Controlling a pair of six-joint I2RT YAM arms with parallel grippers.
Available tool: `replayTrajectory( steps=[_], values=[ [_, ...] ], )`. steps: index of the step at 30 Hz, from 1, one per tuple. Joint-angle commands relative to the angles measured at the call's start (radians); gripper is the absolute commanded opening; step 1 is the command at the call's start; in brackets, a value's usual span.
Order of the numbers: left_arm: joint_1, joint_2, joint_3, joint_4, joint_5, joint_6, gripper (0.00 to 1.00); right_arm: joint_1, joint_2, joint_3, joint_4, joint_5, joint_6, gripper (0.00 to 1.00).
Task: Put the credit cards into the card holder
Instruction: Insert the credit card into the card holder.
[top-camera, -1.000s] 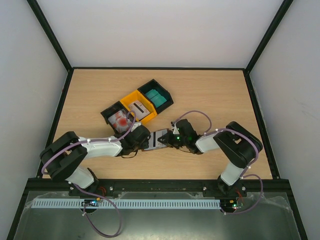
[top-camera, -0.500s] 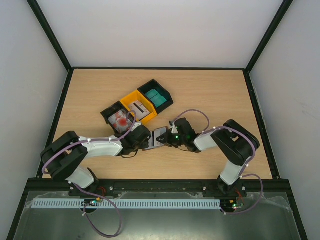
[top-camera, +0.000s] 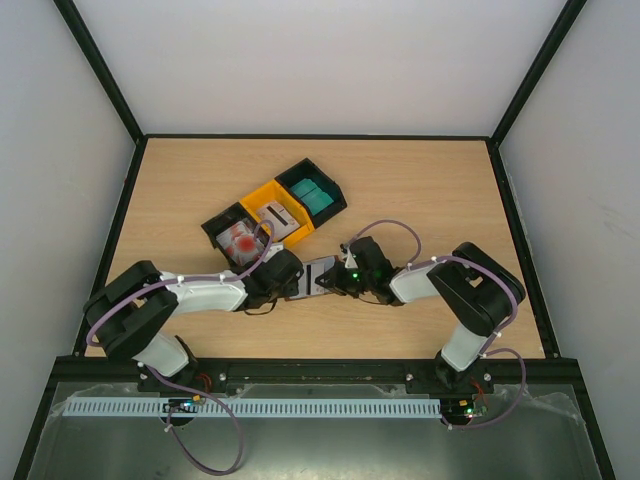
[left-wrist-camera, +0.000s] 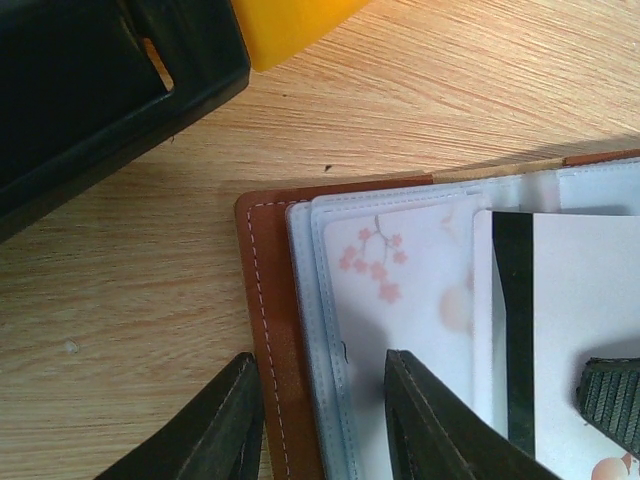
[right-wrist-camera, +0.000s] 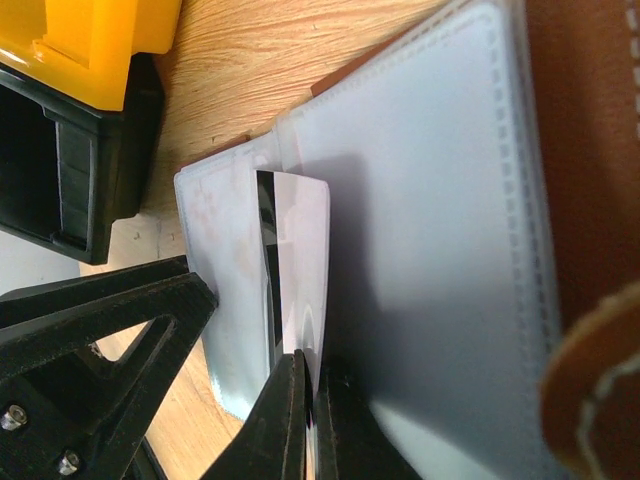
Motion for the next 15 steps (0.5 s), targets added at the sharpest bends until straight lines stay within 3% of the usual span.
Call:
replayTrajectory(
  steps=[1,15],
  values=[
    [-0.005,0.041,-0.027,-0.076,0.029,-0.005,0.35,0.01,0.036,-0.028,-0.231,0.055,-0.011,0.02],
    [-0.005,0.049,-0.027,-0.066,0.029,-0.004,0.34,0.01,0.005,-0.062,-0.254,0.059,0.016,0.02]
  ],
)
